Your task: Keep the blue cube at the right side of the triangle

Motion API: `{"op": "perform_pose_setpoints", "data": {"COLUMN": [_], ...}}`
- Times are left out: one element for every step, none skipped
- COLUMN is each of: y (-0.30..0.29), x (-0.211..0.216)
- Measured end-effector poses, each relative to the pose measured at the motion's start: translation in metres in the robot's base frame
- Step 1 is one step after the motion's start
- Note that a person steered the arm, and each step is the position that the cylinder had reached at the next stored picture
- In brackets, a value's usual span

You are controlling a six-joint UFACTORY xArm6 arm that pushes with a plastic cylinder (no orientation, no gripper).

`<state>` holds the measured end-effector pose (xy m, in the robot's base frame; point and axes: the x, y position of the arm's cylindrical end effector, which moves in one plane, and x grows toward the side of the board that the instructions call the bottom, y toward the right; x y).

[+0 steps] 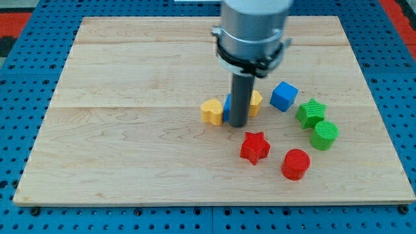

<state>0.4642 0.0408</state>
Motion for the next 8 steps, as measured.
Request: {"op": "perform_pose_setpoints", "data": {"y": [0.008,-0.061,-0.030,0.103,0.175,0.137,0.075,0.017], "x": [-0.022,-0.074,-0.130,-0.142,-0.058,-0.021,-0.034,-0.067]}}
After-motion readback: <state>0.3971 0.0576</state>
